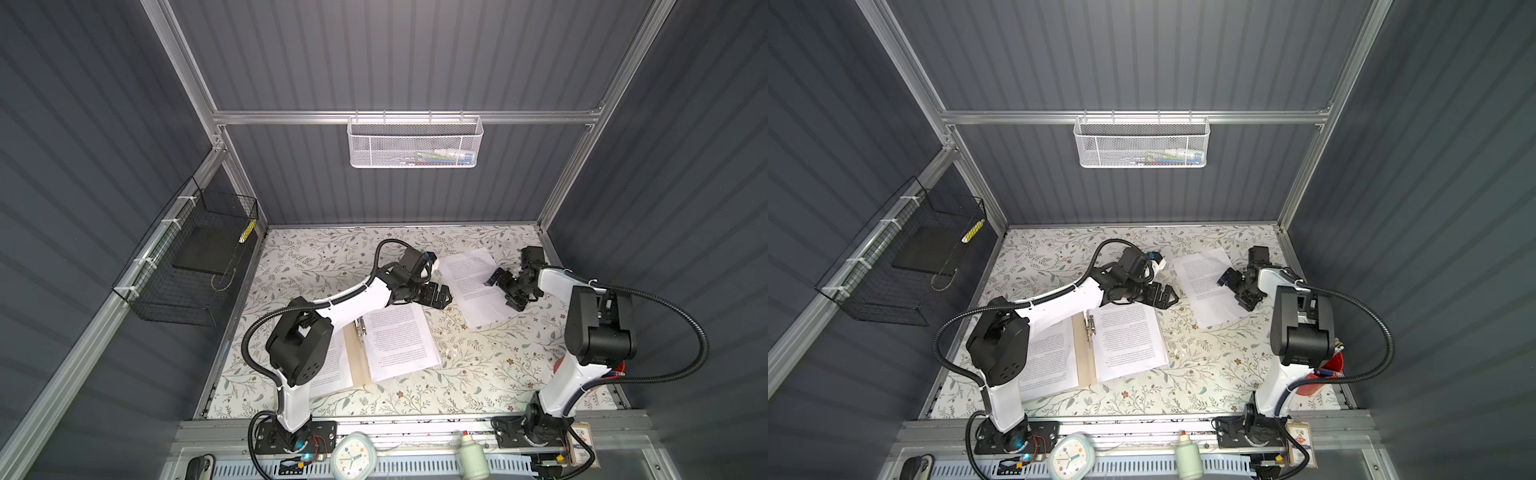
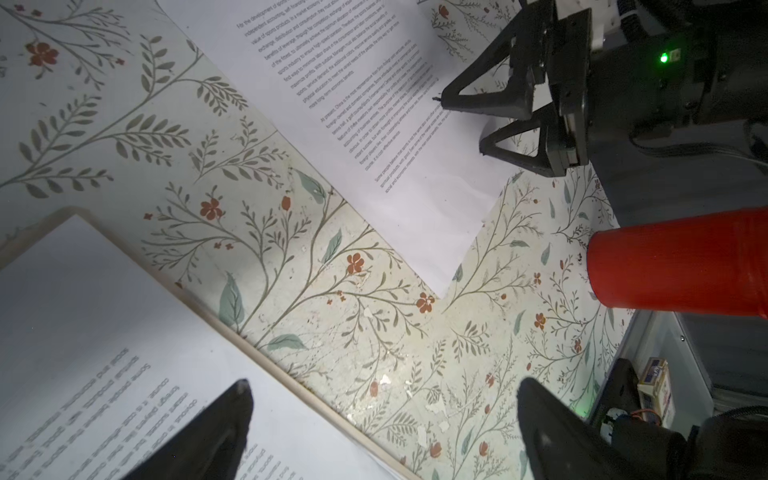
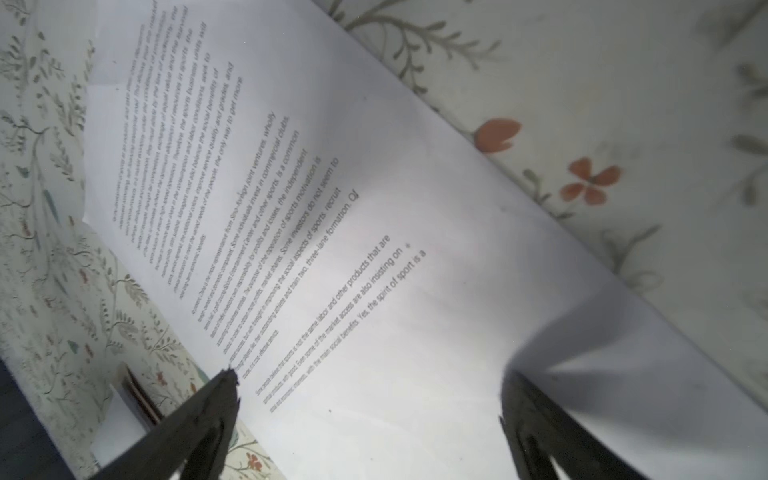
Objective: Put the files into the folder
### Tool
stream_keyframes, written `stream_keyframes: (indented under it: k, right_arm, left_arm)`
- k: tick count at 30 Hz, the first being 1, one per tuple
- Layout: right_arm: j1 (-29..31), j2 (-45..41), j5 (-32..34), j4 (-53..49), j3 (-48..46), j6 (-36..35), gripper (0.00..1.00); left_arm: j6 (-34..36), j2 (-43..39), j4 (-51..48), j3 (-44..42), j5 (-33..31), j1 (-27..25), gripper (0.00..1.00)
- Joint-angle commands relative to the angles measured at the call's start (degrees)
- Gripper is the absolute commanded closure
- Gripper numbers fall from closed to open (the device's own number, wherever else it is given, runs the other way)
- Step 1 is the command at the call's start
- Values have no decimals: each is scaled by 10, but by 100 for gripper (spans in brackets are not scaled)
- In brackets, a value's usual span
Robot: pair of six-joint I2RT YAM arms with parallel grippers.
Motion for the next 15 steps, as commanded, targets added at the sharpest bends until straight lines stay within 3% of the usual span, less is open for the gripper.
stream_keyframes:
  k: [1, 6, 11, 15]
  right_arm:
    - [9, -8, -41, -11, -36, 24, 1]
    - [58, -68, -46, 30, -113, 88, 1]
    - [150, -138, -26, 64, -157, 162, 1]
    - [140, -197, 39, 43, -148, 127, 1]
  left_arm:
    - [-9, 10, 2, 30, 14, -1, 0]
    - [-5, 25, -5, 51, 13, 0, 0]
    - [2, 49, -18, 79, 20, -1, 0]
    - [2, 71, -27, 100, 28, -1, 0]
